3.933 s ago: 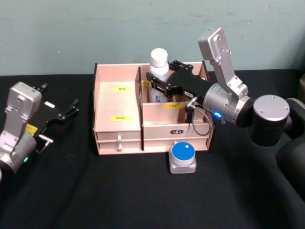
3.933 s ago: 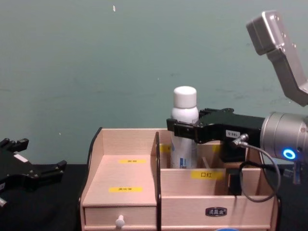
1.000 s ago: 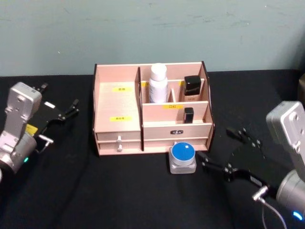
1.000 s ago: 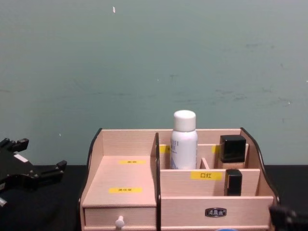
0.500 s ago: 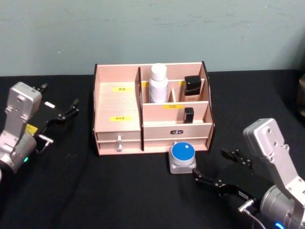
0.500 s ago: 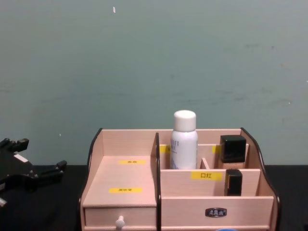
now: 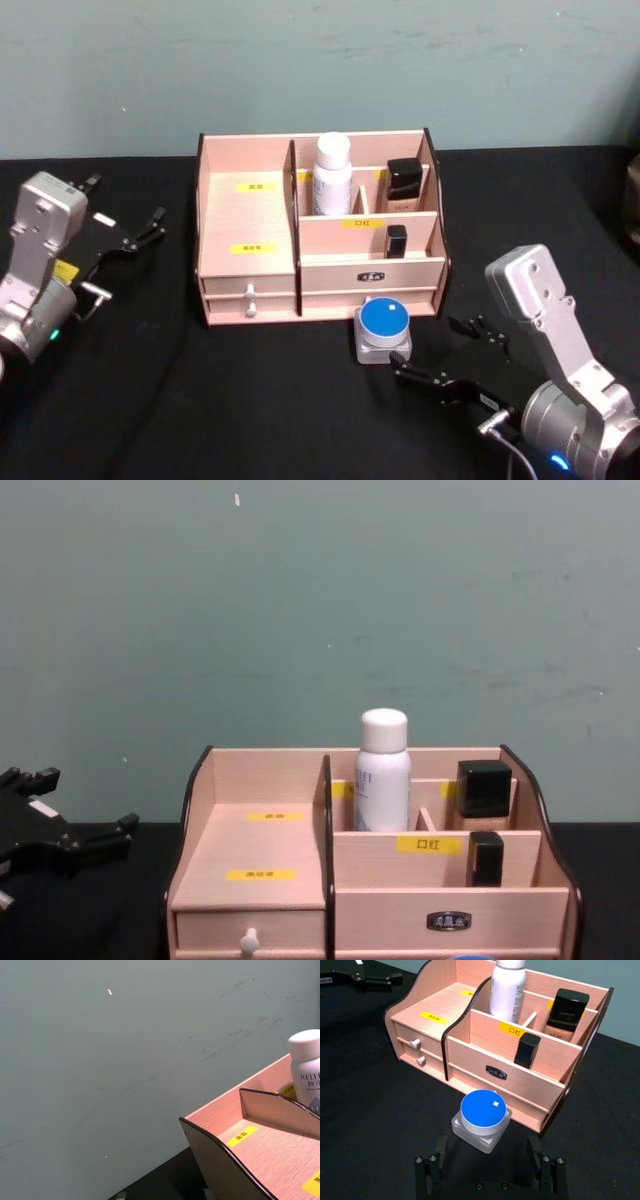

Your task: Pick up the facial cleanser and watermelon frost from the table and place them into the tiered storage box.

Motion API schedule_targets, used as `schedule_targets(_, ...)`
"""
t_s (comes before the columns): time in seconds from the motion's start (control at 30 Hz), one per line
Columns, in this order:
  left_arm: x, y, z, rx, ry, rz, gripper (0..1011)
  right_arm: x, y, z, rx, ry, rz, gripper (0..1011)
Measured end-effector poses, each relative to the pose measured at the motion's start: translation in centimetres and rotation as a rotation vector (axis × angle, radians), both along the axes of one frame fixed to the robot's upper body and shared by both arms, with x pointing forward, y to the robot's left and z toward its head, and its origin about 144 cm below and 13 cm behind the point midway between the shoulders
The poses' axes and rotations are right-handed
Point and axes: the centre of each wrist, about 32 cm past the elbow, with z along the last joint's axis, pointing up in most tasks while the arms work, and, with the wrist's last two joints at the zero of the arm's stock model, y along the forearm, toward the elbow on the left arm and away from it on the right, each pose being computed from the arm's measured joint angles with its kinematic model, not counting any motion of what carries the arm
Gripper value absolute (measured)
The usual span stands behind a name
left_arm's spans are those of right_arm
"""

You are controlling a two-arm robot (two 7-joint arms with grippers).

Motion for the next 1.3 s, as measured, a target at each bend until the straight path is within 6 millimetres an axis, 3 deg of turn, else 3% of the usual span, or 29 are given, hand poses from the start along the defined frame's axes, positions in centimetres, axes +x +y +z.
schedule_targets(1.3, 0.0, 0.0, 0.0, 0.000, 0.000, 0.000, 1001, 3.4, 1.8, -2.1, 0.020, -0.004, 0.034, 1002)
